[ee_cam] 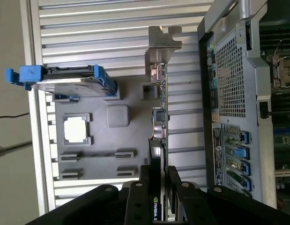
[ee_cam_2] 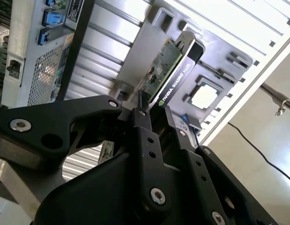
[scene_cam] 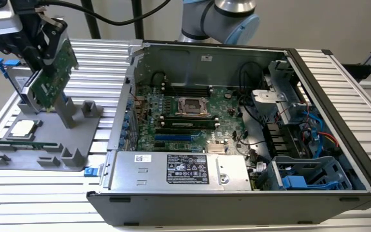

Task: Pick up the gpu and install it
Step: 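Pick up the gpu and move the gpu toward the slot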

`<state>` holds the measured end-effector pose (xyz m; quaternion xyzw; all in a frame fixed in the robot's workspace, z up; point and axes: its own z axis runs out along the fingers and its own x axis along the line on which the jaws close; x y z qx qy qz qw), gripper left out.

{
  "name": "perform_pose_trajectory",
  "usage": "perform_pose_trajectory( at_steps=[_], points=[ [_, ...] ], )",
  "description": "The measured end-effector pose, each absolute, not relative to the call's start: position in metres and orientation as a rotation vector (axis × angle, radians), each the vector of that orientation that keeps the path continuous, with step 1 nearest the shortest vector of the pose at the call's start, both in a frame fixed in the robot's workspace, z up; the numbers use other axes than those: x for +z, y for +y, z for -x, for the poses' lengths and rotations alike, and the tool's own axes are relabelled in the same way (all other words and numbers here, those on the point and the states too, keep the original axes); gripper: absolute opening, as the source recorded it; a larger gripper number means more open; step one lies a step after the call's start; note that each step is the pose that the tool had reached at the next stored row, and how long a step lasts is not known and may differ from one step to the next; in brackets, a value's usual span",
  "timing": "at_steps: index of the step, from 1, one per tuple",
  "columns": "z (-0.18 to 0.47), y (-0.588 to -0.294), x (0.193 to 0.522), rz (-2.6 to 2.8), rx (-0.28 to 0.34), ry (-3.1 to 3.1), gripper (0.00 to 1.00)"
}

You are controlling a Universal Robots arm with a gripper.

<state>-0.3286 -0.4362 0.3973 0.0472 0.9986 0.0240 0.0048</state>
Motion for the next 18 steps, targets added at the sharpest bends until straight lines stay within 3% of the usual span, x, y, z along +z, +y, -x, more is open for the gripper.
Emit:
perform_pose_trajectory(
  at_steps=[18],
  points=[
    [0.329,-0.436,0.410,-0.148,0.075,3.128,0.00]
  ],
)
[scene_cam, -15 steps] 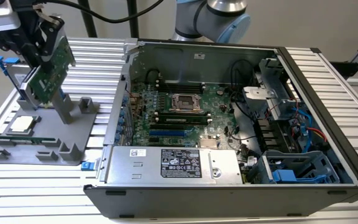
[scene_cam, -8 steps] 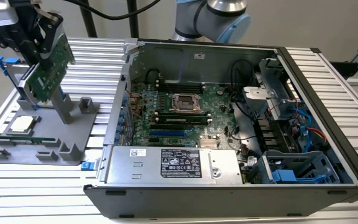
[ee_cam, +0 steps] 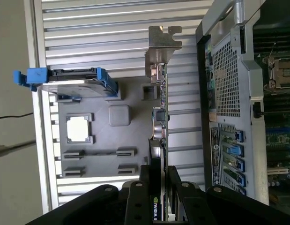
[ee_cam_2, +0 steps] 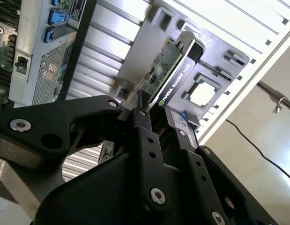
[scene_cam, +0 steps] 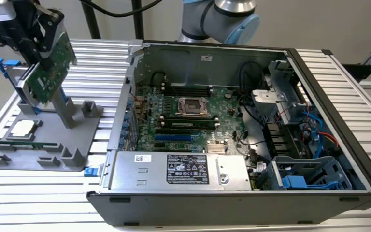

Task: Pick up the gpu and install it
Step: 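Pick up the gpu and move the gpu toward the slot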

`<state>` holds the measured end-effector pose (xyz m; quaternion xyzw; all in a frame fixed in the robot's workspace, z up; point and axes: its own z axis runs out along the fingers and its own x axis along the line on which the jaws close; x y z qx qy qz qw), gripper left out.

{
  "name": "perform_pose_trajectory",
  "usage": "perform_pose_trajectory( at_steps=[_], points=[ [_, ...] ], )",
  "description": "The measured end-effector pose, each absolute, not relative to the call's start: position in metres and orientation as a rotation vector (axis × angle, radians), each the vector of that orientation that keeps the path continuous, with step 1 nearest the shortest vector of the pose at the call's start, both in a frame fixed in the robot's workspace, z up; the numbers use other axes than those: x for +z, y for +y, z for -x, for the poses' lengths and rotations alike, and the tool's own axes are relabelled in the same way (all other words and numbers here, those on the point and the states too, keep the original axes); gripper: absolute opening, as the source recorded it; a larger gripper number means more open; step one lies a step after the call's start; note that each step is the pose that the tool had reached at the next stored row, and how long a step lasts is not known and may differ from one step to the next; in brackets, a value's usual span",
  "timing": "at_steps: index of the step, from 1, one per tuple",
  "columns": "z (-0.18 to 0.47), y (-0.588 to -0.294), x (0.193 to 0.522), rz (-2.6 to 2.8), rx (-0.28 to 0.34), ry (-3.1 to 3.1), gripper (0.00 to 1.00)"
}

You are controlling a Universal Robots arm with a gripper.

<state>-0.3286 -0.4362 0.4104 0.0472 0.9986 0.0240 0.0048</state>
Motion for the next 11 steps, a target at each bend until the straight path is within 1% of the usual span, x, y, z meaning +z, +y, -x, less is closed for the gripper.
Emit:
perform_pose_trajectory(
  at_steps=[11],
  points=[
    [0.3286,-0.4362,0.4171,-0.148,0.075,3.128,0.00]
  ],
)
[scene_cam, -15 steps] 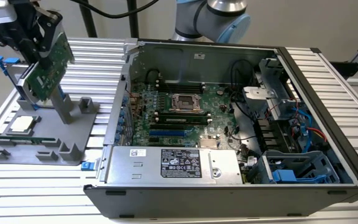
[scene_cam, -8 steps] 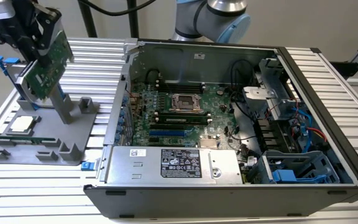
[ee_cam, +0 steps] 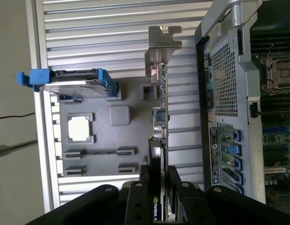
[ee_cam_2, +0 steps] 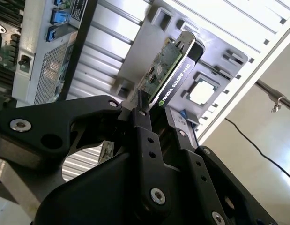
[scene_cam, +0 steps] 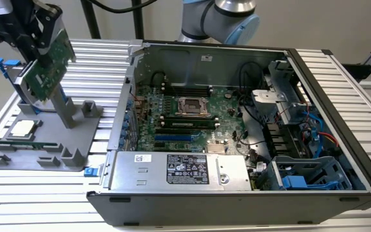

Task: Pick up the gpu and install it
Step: 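Pick up the gpu and move the gpu toward the slot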

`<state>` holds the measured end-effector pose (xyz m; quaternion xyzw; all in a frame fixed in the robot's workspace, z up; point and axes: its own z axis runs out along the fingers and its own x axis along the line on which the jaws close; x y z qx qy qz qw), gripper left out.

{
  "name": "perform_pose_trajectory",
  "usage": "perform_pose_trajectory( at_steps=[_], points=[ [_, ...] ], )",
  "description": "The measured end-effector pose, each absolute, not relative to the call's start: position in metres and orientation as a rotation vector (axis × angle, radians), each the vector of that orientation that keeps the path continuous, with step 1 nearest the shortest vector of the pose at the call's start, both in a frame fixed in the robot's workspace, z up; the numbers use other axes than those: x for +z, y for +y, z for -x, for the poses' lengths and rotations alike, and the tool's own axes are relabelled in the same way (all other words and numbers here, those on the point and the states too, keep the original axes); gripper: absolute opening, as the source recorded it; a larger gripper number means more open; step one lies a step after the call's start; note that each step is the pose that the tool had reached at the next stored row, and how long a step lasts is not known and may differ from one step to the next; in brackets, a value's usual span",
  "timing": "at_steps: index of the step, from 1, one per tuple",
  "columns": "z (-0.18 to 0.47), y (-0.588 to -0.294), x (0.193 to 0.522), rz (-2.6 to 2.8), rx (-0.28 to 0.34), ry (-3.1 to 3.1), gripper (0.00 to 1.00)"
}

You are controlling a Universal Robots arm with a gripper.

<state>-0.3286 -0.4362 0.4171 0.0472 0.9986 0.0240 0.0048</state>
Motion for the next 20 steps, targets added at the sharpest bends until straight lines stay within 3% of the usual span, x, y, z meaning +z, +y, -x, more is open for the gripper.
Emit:
perform_pose_trajectory(
  at_steps=[20],
  points=[
    [0.329,-0.436,0.430,-0.148,0.075,3.128,0.00]
  ],
)
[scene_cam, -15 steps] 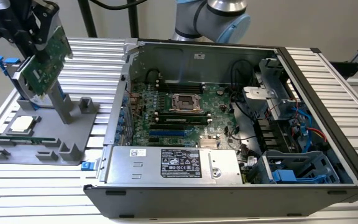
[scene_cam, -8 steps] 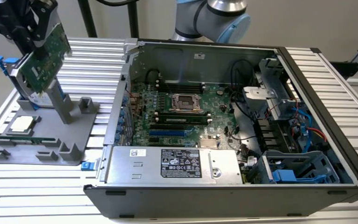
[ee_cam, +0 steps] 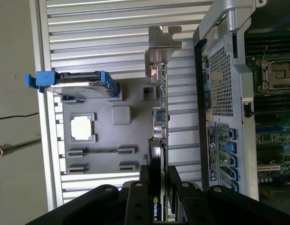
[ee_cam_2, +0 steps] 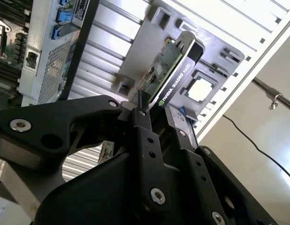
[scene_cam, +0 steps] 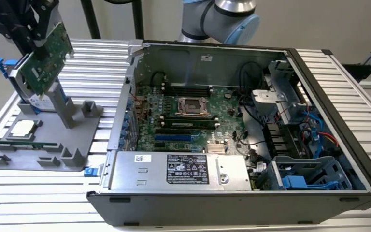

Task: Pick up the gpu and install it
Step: 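Pick up the gpu and move the gpu toward the slot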

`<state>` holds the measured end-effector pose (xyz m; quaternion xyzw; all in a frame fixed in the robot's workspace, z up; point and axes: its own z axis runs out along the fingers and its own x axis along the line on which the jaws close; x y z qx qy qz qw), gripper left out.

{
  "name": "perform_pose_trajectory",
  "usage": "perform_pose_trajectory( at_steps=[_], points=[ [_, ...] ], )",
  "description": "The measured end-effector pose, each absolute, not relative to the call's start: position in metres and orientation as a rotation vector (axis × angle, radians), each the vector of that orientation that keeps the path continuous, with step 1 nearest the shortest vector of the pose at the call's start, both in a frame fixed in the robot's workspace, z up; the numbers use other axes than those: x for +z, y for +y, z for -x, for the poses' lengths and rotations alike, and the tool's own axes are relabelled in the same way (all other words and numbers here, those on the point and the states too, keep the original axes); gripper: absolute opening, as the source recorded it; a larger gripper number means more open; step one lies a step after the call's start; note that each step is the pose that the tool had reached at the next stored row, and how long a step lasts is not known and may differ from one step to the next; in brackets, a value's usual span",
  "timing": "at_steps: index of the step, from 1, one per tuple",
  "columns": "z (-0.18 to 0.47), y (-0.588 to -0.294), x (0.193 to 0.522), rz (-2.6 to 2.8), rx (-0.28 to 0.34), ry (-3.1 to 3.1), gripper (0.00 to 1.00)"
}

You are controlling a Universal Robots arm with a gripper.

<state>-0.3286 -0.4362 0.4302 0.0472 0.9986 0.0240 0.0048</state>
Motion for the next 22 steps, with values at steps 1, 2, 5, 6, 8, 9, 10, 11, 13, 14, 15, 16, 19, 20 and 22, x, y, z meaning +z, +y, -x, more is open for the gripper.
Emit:
perform_pose_trajectory(
  at_steps=[1,2,5,6,8,9,10,11,13,14,15,16,19,20,22],
  points=[
    [0.329,-0.436,0.430,-0.148,0.075,3.128,0.00],
    [0.329,-0.436,0.430,-0.148,0.075,3.128,0.00],
    [0.328,-0.436,0.430,-0.148,0.075,3.128,0.00],
    [0.327,-0.436,0.430,-0.148,0.075,3.128,0.00],
    [0.326,-0.436,0.430,-0.148,0.075,3.128,0.00],
    [0.325,-0.436,0.430,-0.148,0.075,3.128,0.00],
    [0.325,-0.436,0.430,-0.148,0.075,3.128,0.00],
    [0.324,-0.436,0.430,-0.148,0.075,3.128,0.00],
    [0.323,-0.436,0.430,-0.148,0.075,3.128,0.00],
    [0.322,-0.436,0.430,-0.148,0.075,3.128,0.00],
    [0.321,-0.436,0.430,-0.148,0.075,3.128,0.00],
    [0.321,-0.436,0.430,-0.148,0.075,3.128,0.00],
    [0.318,-0.436,0.430,-0.148,0.075,3.128,0.00],
    [0.317,-0.436,0.430,-0.148,0.075,3.128,0.00],
    [0.316,-0.436,0.430,-0.148,0.075,3.128,0.00]
  ],
)
